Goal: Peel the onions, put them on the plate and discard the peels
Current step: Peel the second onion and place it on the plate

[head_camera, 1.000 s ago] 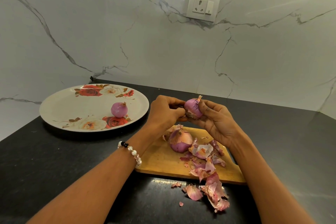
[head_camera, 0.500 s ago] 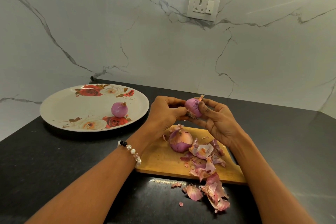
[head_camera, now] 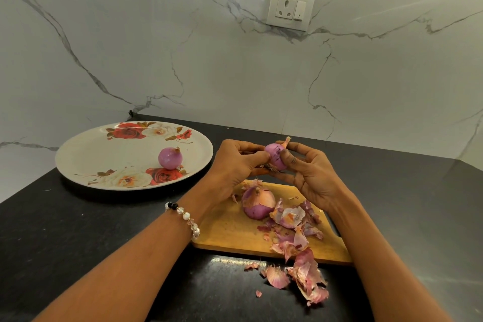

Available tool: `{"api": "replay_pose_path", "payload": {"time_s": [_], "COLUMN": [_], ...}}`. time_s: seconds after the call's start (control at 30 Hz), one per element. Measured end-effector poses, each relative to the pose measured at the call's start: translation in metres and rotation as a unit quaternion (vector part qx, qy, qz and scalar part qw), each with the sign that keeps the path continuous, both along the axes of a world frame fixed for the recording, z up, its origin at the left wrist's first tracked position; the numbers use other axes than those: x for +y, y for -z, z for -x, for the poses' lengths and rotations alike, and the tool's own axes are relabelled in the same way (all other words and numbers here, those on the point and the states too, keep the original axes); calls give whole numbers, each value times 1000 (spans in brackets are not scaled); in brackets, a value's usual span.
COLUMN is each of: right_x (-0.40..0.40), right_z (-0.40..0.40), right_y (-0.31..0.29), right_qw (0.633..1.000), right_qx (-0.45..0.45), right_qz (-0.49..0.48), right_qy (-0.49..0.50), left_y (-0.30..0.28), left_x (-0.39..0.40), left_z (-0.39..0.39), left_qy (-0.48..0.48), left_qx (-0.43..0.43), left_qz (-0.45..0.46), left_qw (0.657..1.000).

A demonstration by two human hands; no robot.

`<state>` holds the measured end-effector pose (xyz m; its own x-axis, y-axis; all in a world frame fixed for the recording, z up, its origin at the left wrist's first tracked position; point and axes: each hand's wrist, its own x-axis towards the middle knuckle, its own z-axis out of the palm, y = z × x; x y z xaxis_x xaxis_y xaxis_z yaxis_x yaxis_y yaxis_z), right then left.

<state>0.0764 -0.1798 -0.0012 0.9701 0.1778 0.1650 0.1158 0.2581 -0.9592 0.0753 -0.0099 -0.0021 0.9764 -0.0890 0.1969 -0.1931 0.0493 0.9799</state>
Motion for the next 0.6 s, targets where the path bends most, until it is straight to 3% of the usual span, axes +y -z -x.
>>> {"api": "replay_pose_path", "payload": {"time_s": [0.6], "right_x": [-6], "right_z": [-2], "right_y": [0], "right_qw": [997], "right_qx": [35], "right_qz": [-66], "right_qy": [-32], "left_y": [0], "left_x": [1], "left_z": [1], "left_qy": [-16], "left_qx": [-9], "left_qz": [51], "left_qw": [999]}}
